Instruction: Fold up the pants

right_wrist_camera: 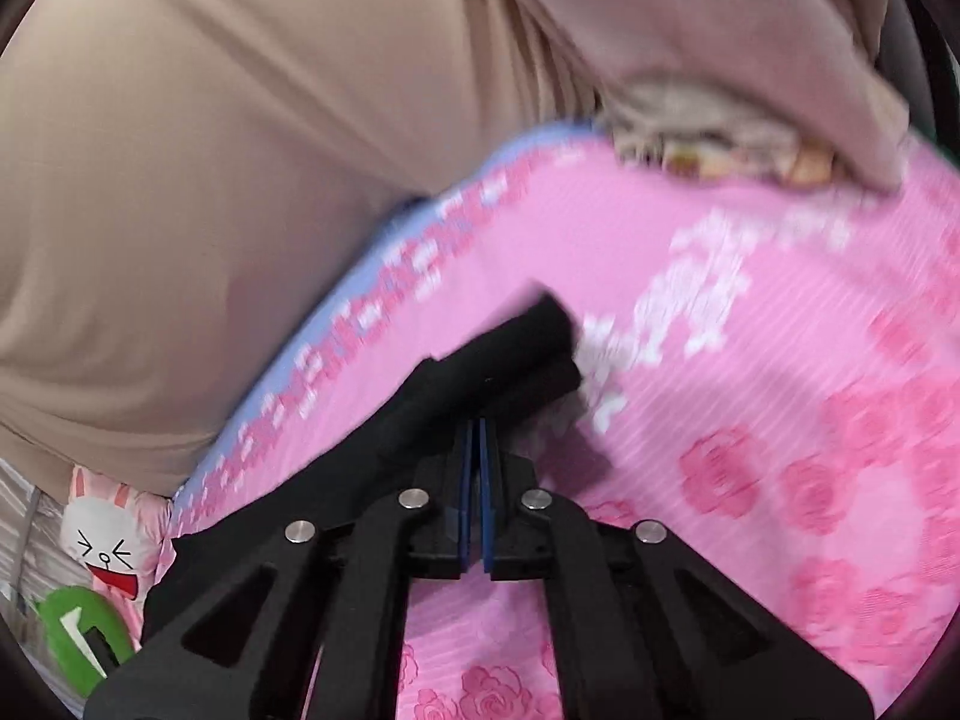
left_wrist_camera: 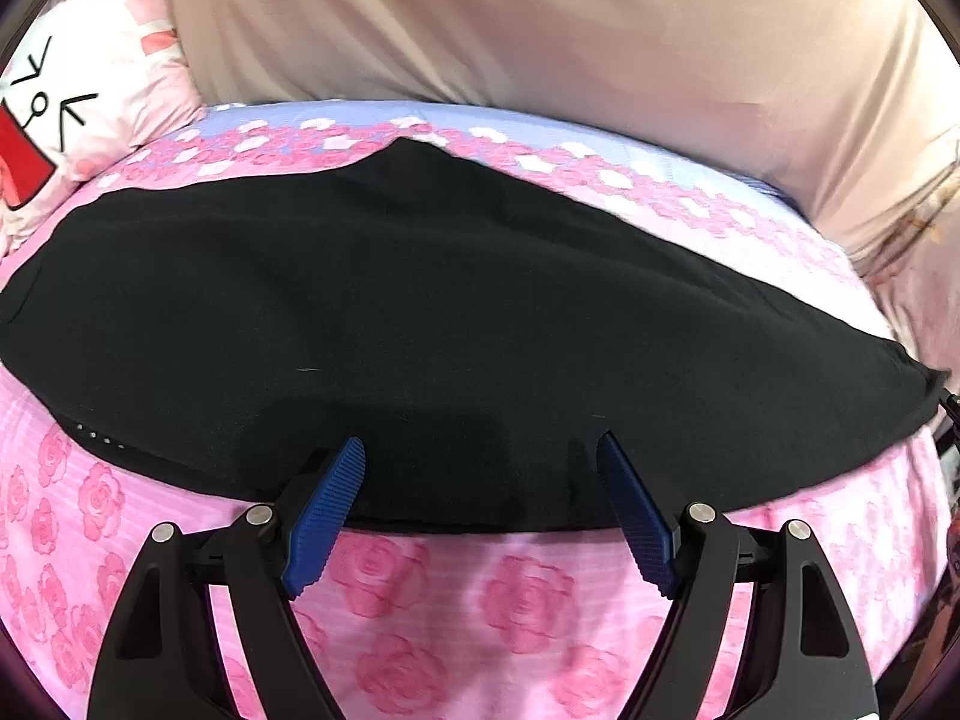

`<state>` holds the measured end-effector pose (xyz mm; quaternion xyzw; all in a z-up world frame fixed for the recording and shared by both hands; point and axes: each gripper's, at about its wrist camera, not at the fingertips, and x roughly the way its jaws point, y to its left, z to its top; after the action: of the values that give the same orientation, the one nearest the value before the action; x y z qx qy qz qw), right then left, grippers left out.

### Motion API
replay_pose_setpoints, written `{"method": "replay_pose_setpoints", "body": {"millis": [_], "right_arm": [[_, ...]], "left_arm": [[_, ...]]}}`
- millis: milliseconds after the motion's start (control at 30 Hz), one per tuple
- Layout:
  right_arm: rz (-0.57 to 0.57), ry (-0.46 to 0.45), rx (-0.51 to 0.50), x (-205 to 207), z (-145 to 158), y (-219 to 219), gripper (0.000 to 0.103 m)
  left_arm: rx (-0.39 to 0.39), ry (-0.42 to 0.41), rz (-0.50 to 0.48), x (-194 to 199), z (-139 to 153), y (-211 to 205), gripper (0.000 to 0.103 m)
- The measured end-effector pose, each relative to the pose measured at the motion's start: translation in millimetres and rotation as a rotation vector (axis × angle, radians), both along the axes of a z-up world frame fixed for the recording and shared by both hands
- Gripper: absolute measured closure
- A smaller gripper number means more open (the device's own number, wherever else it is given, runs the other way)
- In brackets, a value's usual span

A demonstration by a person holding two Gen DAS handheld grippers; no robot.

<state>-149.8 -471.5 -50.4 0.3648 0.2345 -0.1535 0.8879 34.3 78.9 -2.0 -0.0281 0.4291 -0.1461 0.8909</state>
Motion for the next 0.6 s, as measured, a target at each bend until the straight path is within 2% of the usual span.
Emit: {"method": "replay_pose_setpoints", "body": {"millis": [67, 133, 200, 233, 267, 300, 367, 567, 600], "right_arm": [[0.024, 0.107, 0.020, 4.0, -23.7, -6.1, 0.103], [0.045, 0.163, 0.078, 4.6, -44.7, -6.4, 0.101], [0.047, 0.152, 0.128, 1.8, -49.7, -4.5, 0.095], [0.052, 0.107, 0.181, -3.4, -51.1, -5.3, 0.092], [0.055, 0.061, 0.221, -9.0, -51.8, -5.8, 0.075], [0.050, 0.030, 0.243, -15.5, -51.8, -5.0, 0.044], [0.030, -0.003, 0.251, -20.9, -49.1, -2.0, 0.025], [0.066, -0.010, 0.281, 12.2, -49.0, 7.0, 0.025], [0.051, -0.001, 0.265, 18.5, -48.6, 8.8, 0.028]], "left_arm": [[0.003, 0.001, -0.012, -1.2, -1.6, -6.4, 0.026], [0.015, 0.002, -0.008, -0.3, -5.2, -9.4, 0.026], [0.014, 0.001, -0.006, -0.6, -5.6, -9.0, 0.026], [0.006, -0.003, -0.007, -1.3, -4.6, -7.8, 0.026], [-0.006, -0.002, -0.008, -2.1, -3.8, -5.6, 0.026], [-0.017, 0.000, -0.011, -2.4, -3.8, -3.4, 0.026], [-0.041, -0.001, -0.014, -4.1, -3.6, 1.6, 0.026], [-0.094, -0.012, -0.026, -6.3, -0.2, 9.2, 0.026], [-0.106, -0.015, -0.027, -7.4, 1.0, 11.2, 0.026]]}}
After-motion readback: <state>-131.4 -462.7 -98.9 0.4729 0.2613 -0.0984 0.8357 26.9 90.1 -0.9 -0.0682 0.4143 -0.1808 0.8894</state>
